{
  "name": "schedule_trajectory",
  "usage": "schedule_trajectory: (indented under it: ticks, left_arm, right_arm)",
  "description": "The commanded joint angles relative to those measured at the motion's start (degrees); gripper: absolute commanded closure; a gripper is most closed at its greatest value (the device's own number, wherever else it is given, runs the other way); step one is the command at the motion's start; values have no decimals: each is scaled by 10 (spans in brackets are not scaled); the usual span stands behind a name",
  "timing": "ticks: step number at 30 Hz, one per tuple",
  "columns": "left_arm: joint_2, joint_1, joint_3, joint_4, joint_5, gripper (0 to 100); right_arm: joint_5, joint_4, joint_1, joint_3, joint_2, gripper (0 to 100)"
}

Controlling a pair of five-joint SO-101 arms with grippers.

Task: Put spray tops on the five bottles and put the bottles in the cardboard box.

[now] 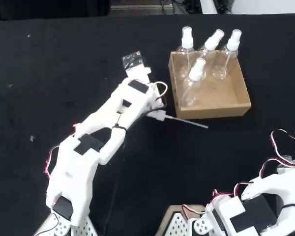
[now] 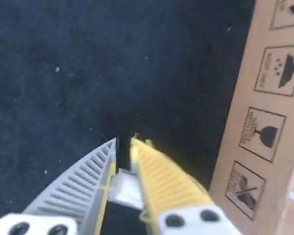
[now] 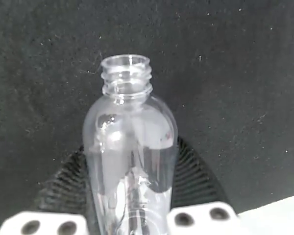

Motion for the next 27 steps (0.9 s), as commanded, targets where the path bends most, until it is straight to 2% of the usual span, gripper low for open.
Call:
schedule_trajectory:
  ticks: [1,4,13,19,27]
  left_arm:
    - [-12,-14,-80,57,6,743]
    - [-12,-13,-99,105,37,670]
    - [-6,9,-131,219,41,715]
    - [-5,14,-116,230,85,710]
    - [-4,26,-102,195,123,710]
  right_arm:
    - [5,-11,14,-34,0,987]
    - [5,-11,14,-34,0,987]
    - [5,-11,14,-34,0,987]
    - [5,-11,14,-34,0,987]
    - [5,-11,14,-34,0,987]
